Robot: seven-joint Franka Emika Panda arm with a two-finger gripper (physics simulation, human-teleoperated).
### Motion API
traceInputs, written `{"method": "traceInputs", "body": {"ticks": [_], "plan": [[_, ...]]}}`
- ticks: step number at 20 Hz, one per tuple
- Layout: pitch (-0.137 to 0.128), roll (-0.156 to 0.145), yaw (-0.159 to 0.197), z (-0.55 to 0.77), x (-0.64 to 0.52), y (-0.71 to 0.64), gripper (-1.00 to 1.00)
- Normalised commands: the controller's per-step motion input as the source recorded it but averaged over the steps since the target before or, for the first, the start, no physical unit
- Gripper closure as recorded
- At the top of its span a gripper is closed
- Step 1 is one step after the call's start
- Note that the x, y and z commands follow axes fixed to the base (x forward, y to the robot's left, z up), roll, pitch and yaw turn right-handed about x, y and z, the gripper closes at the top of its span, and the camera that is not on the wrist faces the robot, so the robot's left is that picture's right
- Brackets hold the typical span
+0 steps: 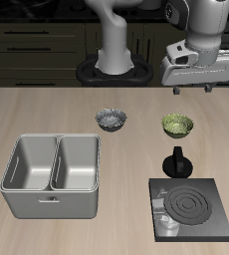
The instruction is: Turn on the flat stove
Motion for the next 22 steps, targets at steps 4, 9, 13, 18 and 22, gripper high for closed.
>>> {"method": "traceInputs", "body": {"ticks": [4,9,13,18,22], "plan": [[-0.004,-0.042,0.026,0.04,0.33,-0.06,-1.0],[0.013,-0.046,-0.007,-0.03,0.21,-0.16,-1.0],[0.014,0.008,-0.022,-0.32,0.06,-0.04,-1.0],[-0.045,0.004,-0.016,-0.29,-0.05,0.06,-1.0],[-0.066,0.023,0.027,-0.28,-0.08,0.09,-1.0]]}}
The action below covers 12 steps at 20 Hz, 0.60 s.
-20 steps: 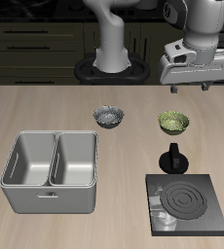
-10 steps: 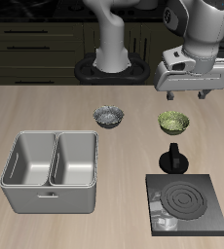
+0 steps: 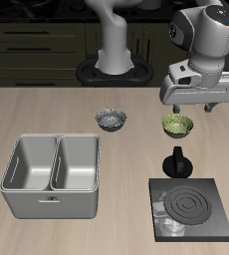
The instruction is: Turn on the flat stove
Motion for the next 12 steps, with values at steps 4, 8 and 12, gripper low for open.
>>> {"method": "traceInputs", "body": {"ticks": [4,8,12], "plan": [[-0.031,-0.008,-0.025,-0.2,0.03,-0.07,-1.0],[0.018,0.001,-0.076,-0.43,0.06,-0.13,-1.0],[-0.019,0.006,-0.018,-0.2,0.03,0.0,-1.0]]}}
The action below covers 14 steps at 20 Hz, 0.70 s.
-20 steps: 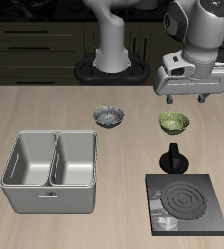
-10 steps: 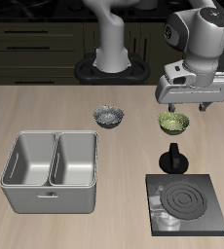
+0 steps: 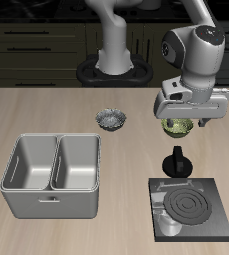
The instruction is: Turn on the flat stove
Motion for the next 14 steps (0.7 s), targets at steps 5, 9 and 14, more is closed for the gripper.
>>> {"method": "traceInputs", "body": {"ticks": [5,9,14], "plan": [[-0.043,0.004,0.009,-0.26,0.02,-0.01,-1.0],[0.012,-0.012,-0.011,-0.28,0.05,-0.05,-1.0],[0.017,0.001,-0.011,-0.26,0.06,-0.06,-1.0]]}}
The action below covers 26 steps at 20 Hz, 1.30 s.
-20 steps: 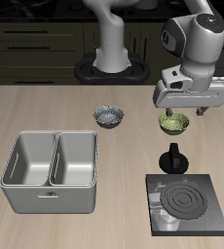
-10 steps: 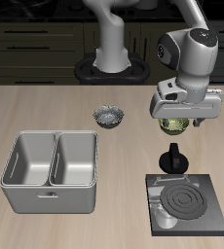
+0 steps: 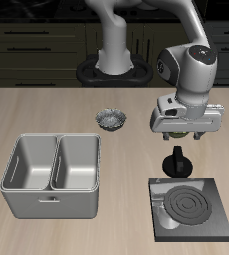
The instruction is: Turn on the flat stove
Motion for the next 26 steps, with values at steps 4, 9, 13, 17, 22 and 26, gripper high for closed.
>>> {"method": "traceInputs", "body": {"ticks": [4,9,13,17,22,26], "plan": [[-0.031,-0.001,-0.013,-0.24,0.02,-0.12,-1.0],[0.009,-0.007,-0.023,-0.2,0.06,-0.08,-1.0],[0.007,-0.007,-0.035,-0.21,0.0,-0.02,-1.0],[0.019,-0.026,-0.038,-0.16,0.0,-0.07,-1.0],[0.031,-0.027,-0.044,-0.22,-0.01,-0.09,-1.0],[0.008,-0.012,0.004,-0.16,-0.01,-0.04,-1.0]]}}
